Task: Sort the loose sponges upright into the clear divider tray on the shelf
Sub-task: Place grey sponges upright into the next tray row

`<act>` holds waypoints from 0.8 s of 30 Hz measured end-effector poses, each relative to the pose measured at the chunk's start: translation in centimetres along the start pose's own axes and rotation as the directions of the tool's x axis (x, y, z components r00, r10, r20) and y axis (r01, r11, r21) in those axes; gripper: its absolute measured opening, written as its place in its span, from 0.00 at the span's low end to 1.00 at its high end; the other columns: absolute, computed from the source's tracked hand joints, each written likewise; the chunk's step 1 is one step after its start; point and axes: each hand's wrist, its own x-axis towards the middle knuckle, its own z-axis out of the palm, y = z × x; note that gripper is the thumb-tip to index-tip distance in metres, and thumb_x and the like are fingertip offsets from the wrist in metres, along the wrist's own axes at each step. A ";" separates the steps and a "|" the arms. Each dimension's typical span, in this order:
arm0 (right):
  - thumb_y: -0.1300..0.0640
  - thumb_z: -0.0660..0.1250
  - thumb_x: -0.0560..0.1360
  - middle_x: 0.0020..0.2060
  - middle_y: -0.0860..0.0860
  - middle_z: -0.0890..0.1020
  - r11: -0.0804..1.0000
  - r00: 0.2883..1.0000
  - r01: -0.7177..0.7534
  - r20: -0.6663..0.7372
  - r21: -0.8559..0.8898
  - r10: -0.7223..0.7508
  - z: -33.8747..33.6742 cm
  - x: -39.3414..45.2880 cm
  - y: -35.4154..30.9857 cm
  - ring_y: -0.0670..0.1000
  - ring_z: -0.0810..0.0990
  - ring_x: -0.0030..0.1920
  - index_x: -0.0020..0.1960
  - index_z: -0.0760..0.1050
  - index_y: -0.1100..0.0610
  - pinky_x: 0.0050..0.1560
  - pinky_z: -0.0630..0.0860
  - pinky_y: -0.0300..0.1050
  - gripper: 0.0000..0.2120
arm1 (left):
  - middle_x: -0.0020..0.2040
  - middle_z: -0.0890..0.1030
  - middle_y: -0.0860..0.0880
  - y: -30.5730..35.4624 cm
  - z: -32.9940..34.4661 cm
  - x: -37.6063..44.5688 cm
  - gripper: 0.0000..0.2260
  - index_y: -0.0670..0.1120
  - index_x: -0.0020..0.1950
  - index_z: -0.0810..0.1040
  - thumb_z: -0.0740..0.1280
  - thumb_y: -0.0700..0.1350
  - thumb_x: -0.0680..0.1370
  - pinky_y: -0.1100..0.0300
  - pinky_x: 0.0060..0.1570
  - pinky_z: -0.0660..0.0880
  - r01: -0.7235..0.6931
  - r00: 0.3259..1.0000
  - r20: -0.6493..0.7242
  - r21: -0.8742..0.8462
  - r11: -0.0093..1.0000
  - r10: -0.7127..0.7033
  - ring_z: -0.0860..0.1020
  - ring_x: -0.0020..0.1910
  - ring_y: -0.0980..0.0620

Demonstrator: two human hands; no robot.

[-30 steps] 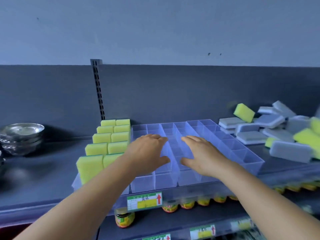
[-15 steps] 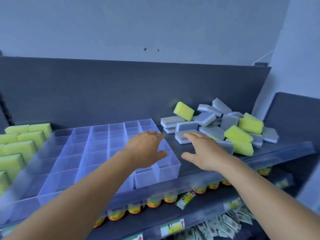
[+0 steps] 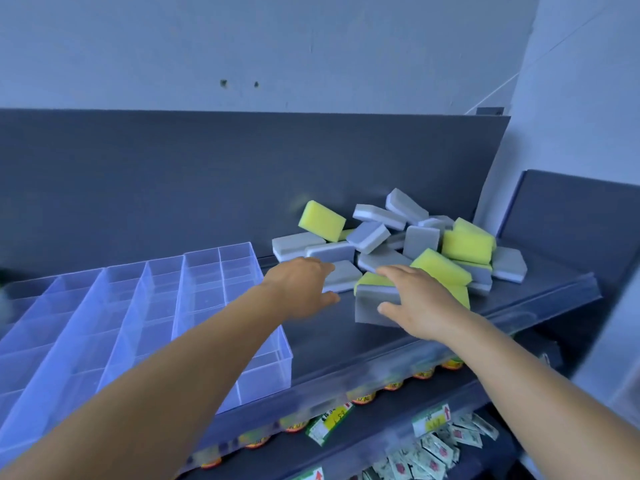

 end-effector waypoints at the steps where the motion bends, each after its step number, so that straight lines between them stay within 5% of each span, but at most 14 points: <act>1: 0.51 0.62 0.78 0.75 0.46 0.60 1.000 1.000 -0.005 0.003 0.007 0.005 0.2 0.4 0.1 0.50 0.58 0.74 0.76 0.54 0.49 0.70 0.59 0.44 0.30 | 0.73 0.67 0.49 -0.2 0.3 0.8 0.25 0.50 0.75 0.62 0.60 0.56 0.79 0.51 0.59 0.72 -0.001 1.000 0.010 0.007 1.000 0.001 0.68 0.70 0.47; 7: 0.53 0.64 0.76 0.72 0.48 0.65 1.000 1.000 -0.027 0.012 0.003 0.027 1.6 3.5 0.7 0.51 0.62 0.72 0.74 0.61 0.50 0.69 0.62 0.44 0.27 | 0.68 0.71 0.46 -1.5 2.9 5.6 0.22 0.47 0.70 0.67 0.60 0.56 0.78 0.49 0.56 0.74 -0.028 0.994 0.104 0.061 0.998 0.021 0.71 0.65 0.43; 12: 0.55 0.65 0.75 0.58 0.51 0.76 0.999 0.999 -0.047 0.004 0.016 0.047 2.7 5.3 1.0 0.54 0.70 0.61 0.65 0.70 0.48 0.54 0.69 0.44 0.19 | 0.65 0.70 0.44 -2.1 3.7 8.1 0.18 0.48 0.67 0.72 0.59 0.53 0.79 0.51 0.54 0.72 -0.072 0.987 0.149 0.032 0.997 0.067 0.72 0.62 0.43; 18: 0.54 0.64 0.76 0.61 0.50 0.74 0.999 0.999 -0.048 -0.005 0.010 0.048 2.8 5.8 1.3 0.53 0.70 0.63 0.65 0.68 0.48 0.58 0.71 0.47 0.19 | 0.53 0.77 0.46 -2.5 3.7 8.5 0.09 0.46 0.51 0.72 0.67 0.48 0.76 0.57 0.42 0.66 -0.068 0.985 0.156 -0.083 0.994 0.080 0.71 0.47 0.48; 24: 0.54 0.58 0.79 0.62 0.52 0.71 0.996 0.988 -0.048 -0.141 0.072 0.058 1.9 5.0 1.4 0.55 0.72 0.60 0.71 0.59 0.43 0.54 0.72 0.48 0.22 | 0.58 0.71 0.43 -1.8 2.4 6.9 0.32 0.46 0.70 0.58 0.70 0.45 0.71 0.50 0.48 0.76 0.088 0.991 -0.068 -0.295 0.951 -0.112 0.74 0.54 0.42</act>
